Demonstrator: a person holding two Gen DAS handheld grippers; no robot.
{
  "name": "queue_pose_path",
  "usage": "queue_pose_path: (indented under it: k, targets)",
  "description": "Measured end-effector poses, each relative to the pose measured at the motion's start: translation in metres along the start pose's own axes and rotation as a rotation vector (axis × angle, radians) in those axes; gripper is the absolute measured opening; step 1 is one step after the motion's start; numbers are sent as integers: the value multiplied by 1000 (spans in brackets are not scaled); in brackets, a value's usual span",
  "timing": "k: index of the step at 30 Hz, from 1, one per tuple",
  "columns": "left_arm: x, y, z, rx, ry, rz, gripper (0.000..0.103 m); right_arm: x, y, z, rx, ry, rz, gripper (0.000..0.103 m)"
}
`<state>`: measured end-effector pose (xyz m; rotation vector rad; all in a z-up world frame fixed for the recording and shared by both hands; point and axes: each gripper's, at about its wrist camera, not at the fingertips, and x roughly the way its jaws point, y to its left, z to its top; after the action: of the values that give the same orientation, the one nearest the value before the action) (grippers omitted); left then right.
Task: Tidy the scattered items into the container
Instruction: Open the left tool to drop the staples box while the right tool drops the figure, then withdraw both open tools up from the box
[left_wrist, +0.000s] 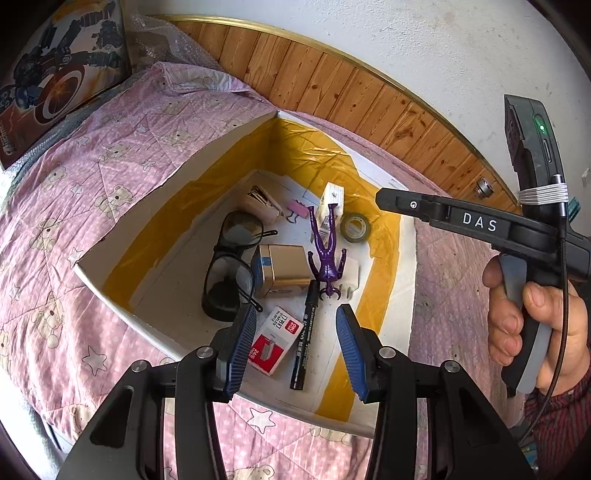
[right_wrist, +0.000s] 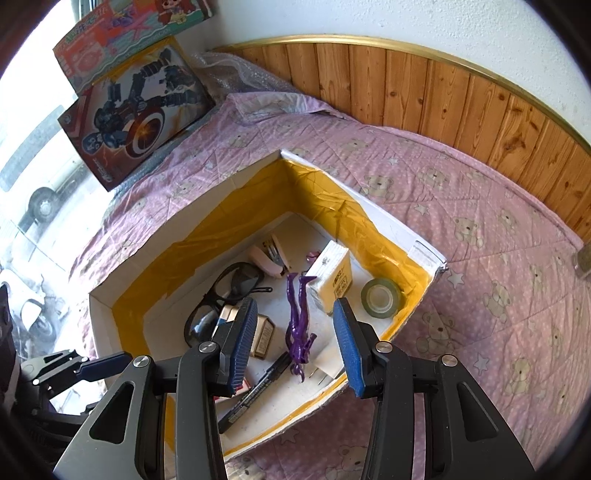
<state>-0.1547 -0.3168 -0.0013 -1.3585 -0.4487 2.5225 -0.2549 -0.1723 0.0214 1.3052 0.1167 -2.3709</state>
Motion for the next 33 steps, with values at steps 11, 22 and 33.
queue_pose_path:
  k: [11,22,33]
  targets:
    - [-14,-14,-3,42,-25,12,47,-21,35,-19,-128,48,-2,47]
    - [-39,-28,-9,107,-88,70,47,-34,62,-50,-231,131,-71,50]
    - [-58,-31,-19,111,-120,57,47,-55,90,-69,-267,120,-83,50]
